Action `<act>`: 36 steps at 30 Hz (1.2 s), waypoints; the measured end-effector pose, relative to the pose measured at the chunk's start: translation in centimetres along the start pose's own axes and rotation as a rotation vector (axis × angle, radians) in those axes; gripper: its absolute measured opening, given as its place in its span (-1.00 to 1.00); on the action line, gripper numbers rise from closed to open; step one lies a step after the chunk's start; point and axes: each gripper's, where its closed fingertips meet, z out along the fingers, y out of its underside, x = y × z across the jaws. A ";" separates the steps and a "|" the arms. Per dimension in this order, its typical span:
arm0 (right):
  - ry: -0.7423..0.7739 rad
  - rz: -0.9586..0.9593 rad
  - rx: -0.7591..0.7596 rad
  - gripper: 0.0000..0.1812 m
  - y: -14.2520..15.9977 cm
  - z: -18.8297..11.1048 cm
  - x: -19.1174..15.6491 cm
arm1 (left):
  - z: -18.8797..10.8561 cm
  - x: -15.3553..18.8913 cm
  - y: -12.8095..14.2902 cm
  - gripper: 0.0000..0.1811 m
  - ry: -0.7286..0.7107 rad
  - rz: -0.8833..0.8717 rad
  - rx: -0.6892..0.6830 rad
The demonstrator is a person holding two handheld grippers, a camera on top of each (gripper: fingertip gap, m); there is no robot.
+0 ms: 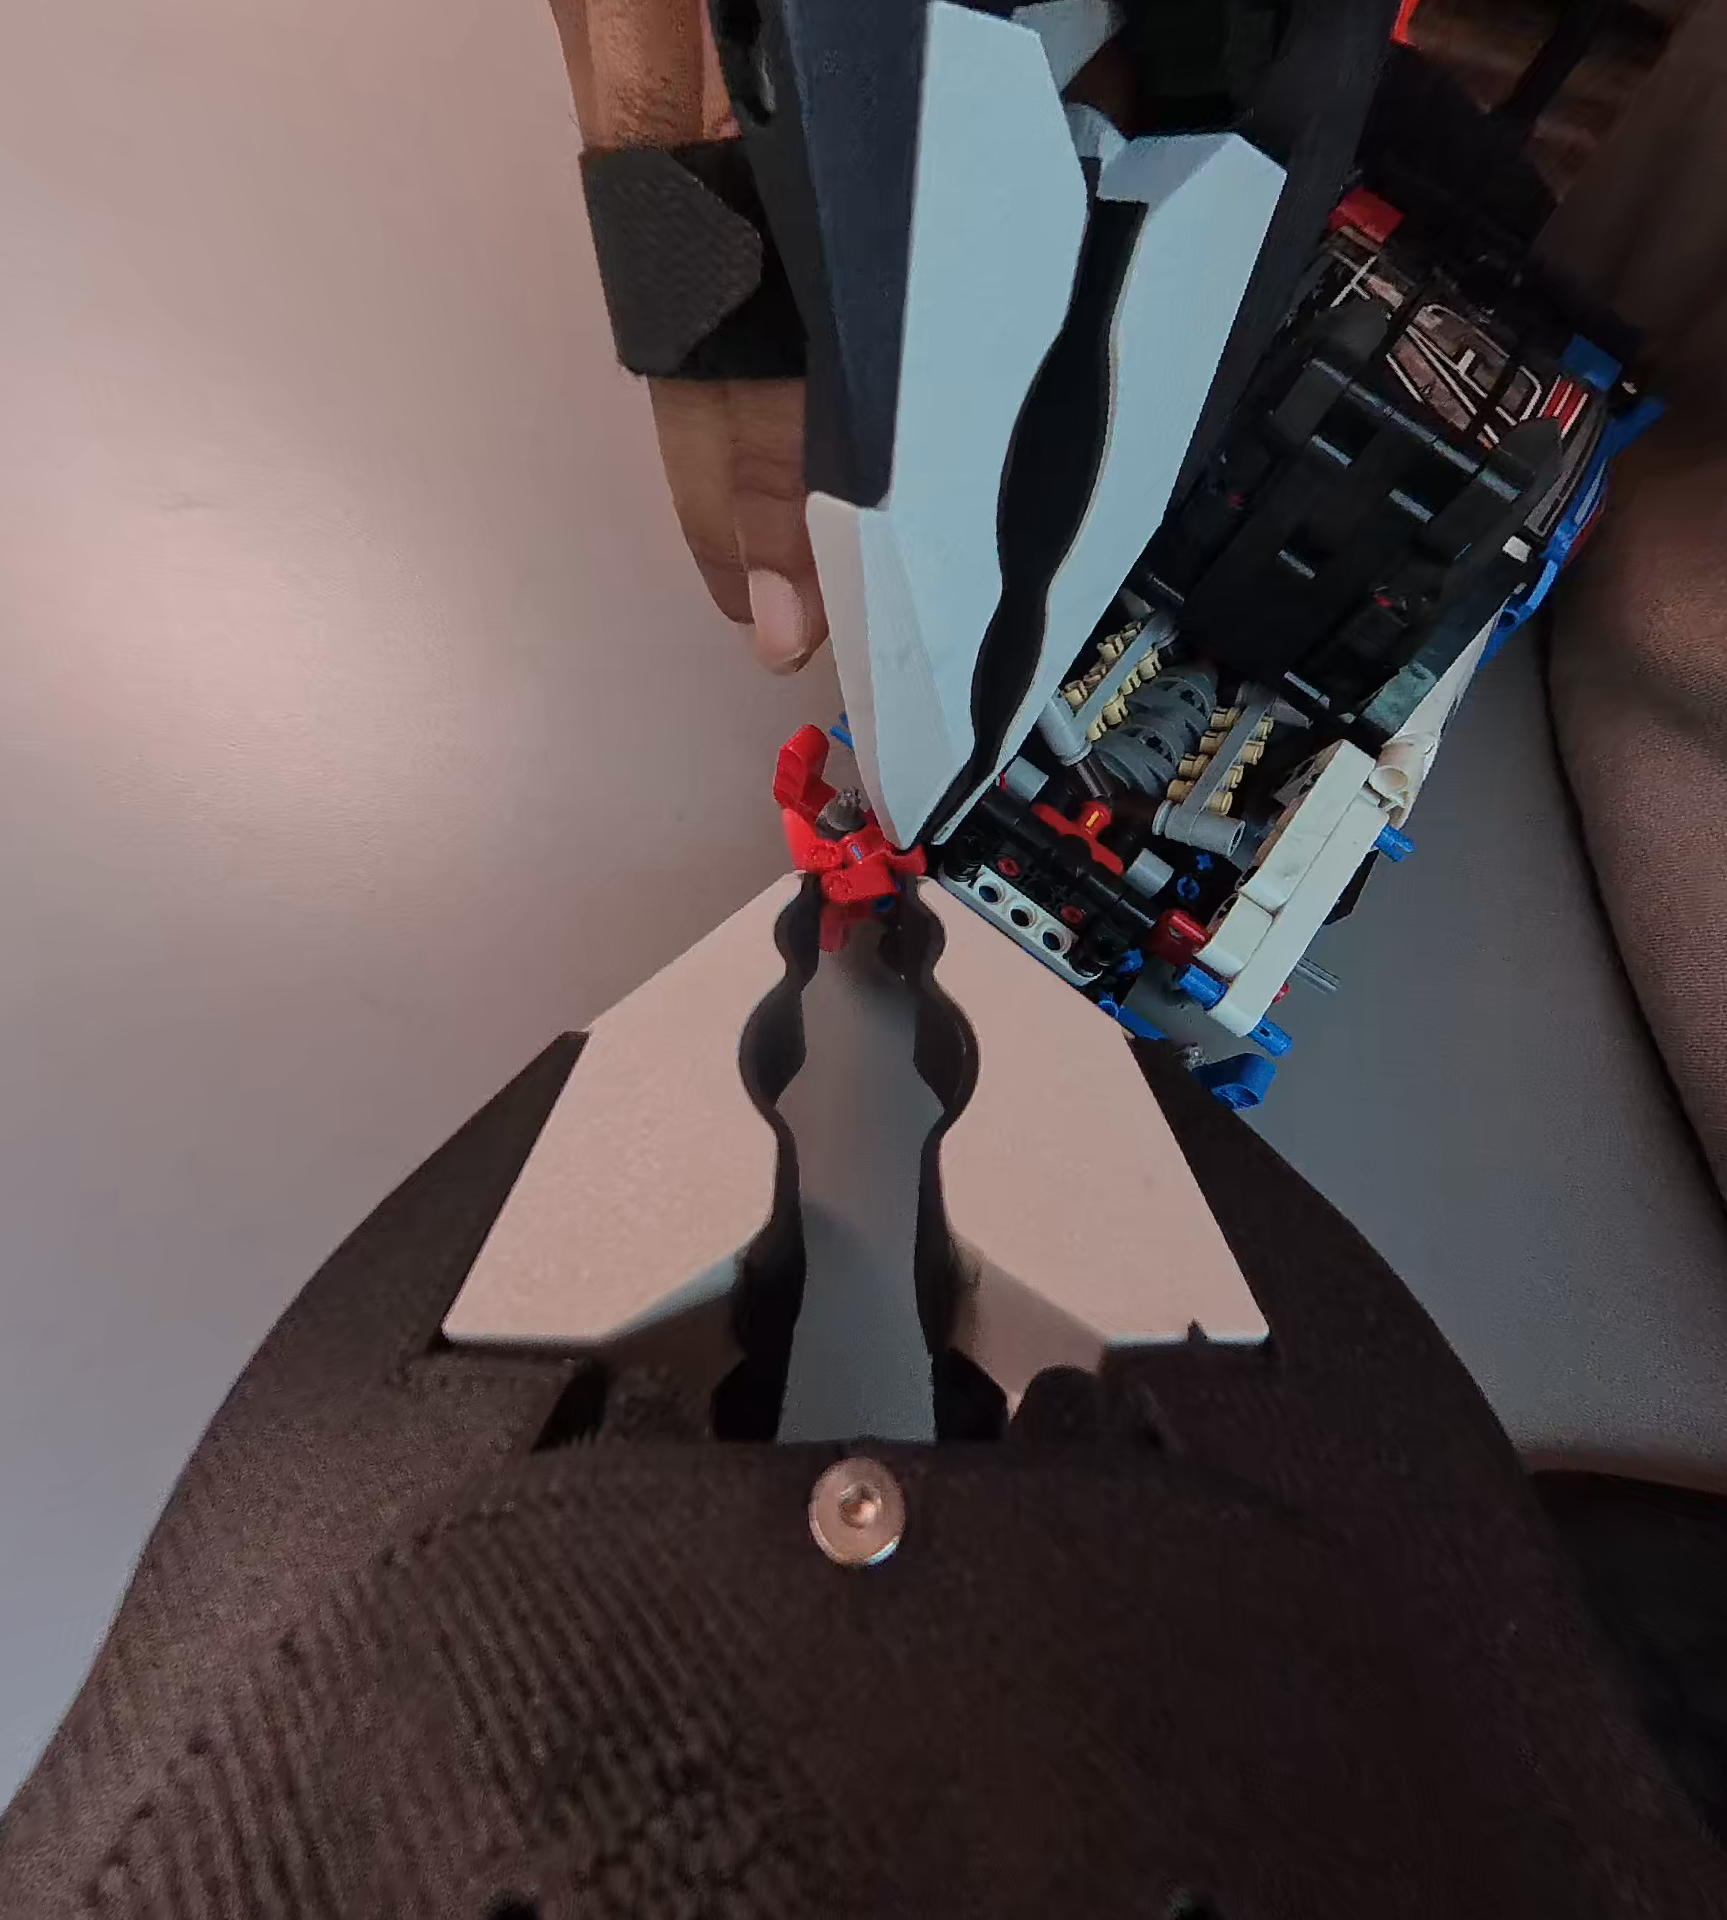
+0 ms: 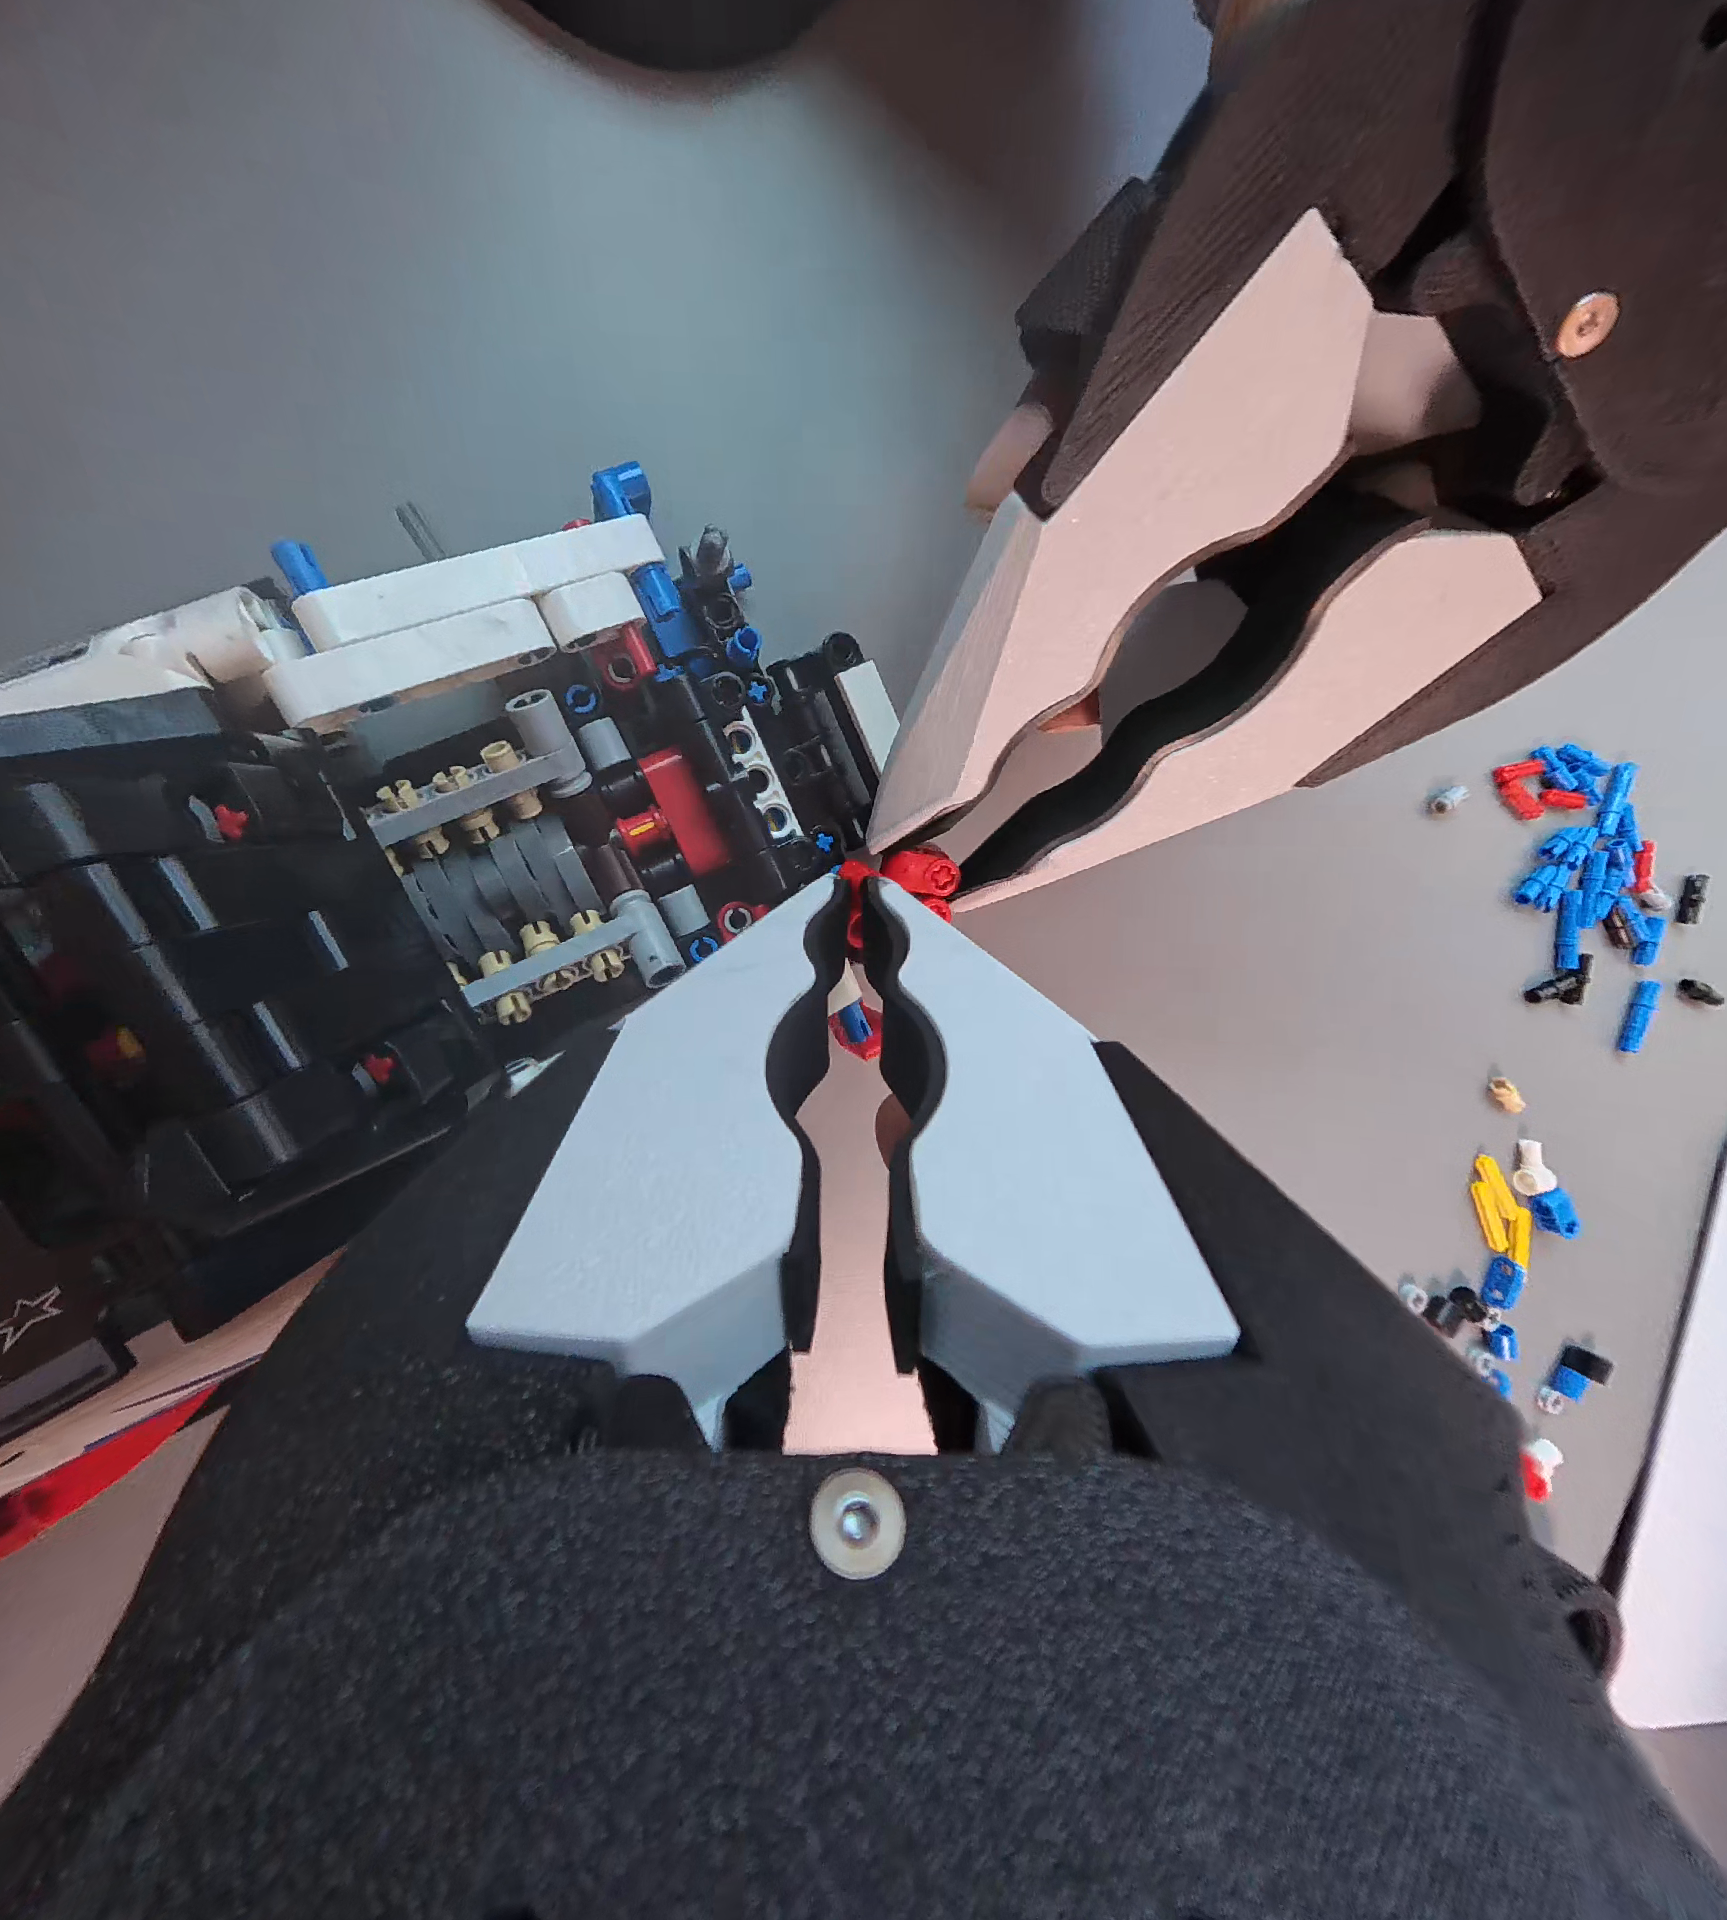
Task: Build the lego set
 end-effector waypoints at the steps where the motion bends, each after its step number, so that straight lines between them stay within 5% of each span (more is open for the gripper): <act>1: 0.012 -0.020 -0.001 -1.00 0.0 0.0 0.0 | 0.0 0.1 0.0 -0.86 0.006 -0.008 0.006; 14: 0.077 -0.293 -0.078 -1.00 -0.5 0.2 -0.3 | 0.0 0.6 0.2 -0.86 0.030 -0.030 0.035; 22: 0.057 -0.398 -0.141 -1.00 -1.1 0.4 -0.8 | -0.3 1.2 0.5 -0.86 -0.050 0.119 0.095; 30: -0.049 -0.032 -0.137 -1.00 -1.7 0.7 -1.1 | -0.6 1.8 0.6 -0.86 -0.119 0.245 0.117; 36: -0.083 0.068 -0.202 -1.00 -1.9 1.0 -1.4 | -0.6 2.2 0.8 -0.86 -0.105 0.264 0.112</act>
